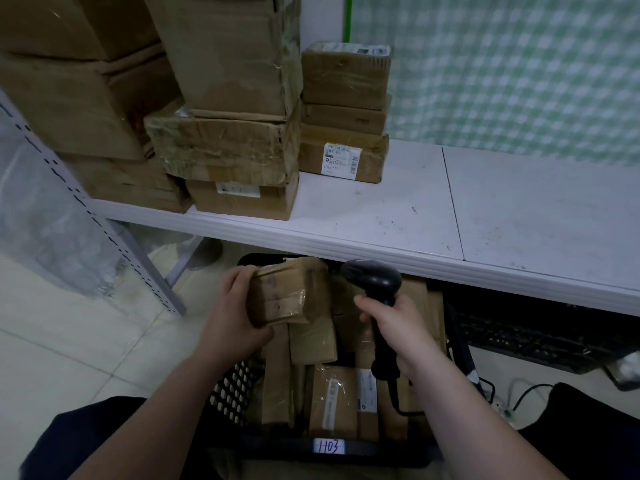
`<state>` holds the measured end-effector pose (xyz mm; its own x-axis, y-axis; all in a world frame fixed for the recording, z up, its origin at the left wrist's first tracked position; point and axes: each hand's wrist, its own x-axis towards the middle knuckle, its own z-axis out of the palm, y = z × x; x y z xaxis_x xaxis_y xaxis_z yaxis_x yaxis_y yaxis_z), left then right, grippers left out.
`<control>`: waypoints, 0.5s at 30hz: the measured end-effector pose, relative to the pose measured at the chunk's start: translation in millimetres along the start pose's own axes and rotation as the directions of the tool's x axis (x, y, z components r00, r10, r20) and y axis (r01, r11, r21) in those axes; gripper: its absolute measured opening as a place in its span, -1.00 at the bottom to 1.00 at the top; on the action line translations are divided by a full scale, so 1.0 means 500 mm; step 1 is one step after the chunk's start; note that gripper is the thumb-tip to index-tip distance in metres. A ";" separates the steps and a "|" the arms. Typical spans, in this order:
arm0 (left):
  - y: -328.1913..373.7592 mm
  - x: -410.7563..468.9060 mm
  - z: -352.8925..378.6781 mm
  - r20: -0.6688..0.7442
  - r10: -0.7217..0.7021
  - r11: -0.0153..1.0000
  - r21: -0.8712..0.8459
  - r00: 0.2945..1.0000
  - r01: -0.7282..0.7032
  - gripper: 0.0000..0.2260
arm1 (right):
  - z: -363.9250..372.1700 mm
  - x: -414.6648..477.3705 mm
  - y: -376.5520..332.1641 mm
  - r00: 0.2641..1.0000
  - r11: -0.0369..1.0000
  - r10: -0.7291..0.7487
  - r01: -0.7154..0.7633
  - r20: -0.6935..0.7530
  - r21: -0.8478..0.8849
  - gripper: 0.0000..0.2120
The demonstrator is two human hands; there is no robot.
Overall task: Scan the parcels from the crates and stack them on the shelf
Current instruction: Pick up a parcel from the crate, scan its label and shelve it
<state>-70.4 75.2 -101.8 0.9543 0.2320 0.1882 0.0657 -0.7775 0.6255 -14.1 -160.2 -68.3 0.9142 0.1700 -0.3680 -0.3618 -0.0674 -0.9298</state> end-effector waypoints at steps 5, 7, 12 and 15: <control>0.019 -0.013 -0.049 0.002 -0.067 0.973 -0.219 0.998 0.066 -0.19 | -0.013 -0.025 -0.020 0.999 0.989 -0.043 0.046 -0.023 0.139 -0.82; 0.035 -0.024 -0.059 0.056 -0.141 0.895 -0.419 0.989 0.151 -0.30 | -0.018 -0.029 -0.025 0.998 0.981 -0.046 0.054 -0.044 0.187 -0.81; 0.069 -0.046 -0.056 0.253 -0.184 0.529 -0.789 0.950 0.313 -0.42 | -0.028 -0.039 -0.038 0.998 0.954 -0.038 0.052 -0.053 0.295 -0.75; 0.082 -0.051 -0.051 0.400 -0.158 0.444 -0.788 0.903 0.427 -0.42 | -0.037 -0.044 -0.048 0.995 0.935 -0.047 0.076 -0.093 0.346 -0.75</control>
<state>-99.6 52.2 -61.6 0.9678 0.0982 -0.2318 0.2070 0.2140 0.9547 -22.3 -180.6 -37.7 0.9431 0.0809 -0.3226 -0.3320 0.2900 -0.8976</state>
